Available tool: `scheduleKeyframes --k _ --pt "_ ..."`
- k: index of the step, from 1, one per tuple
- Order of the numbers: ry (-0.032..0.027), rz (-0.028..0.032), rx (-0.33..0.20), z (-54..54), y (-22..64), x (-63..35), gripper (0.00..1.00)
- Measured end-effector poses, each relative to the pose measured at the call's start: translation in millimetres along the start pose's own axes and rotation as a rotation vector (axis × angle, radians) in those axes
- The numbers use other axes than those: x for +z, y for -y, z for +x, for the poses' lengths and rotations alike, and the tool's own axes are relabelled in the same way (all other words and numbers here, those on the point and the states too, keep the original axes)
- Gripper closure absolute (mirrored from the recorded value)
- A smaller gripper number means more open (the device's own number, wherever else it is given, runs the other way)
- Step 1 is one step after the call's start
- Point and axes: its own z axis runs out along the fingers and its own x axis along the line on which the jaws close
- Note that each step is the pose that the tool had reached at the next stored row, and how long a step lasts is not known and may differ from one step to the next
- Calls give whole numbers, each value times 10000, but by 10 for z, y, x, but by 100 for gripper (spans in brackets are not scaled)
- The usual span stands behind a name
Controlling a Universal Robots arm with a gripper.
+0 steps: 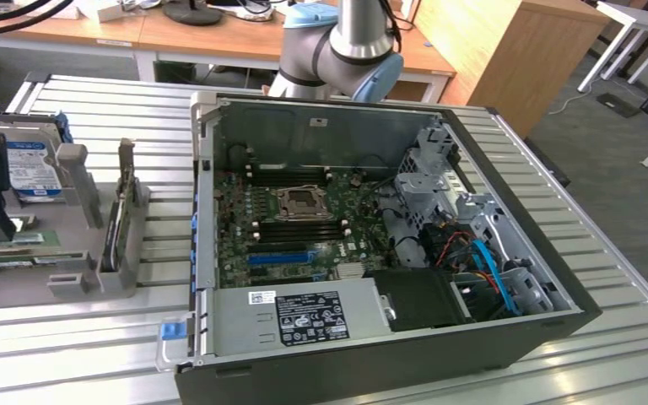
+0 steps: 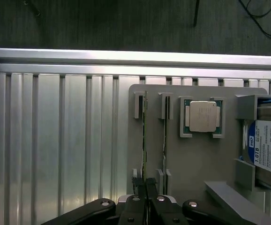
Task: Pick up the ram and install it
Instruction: 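Pick up the ram and move it above insertion slot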
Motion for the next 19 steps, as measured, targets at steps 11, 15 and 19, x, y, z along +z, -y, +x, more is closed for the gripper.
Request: scheduleKeyframes --k 11,15,19 --pt "0 -18 1 -4 24 -193 88" --pt "1 -20 2 -6 30 -266 88" --pt "1 -21 1 -7 35 -347 88"
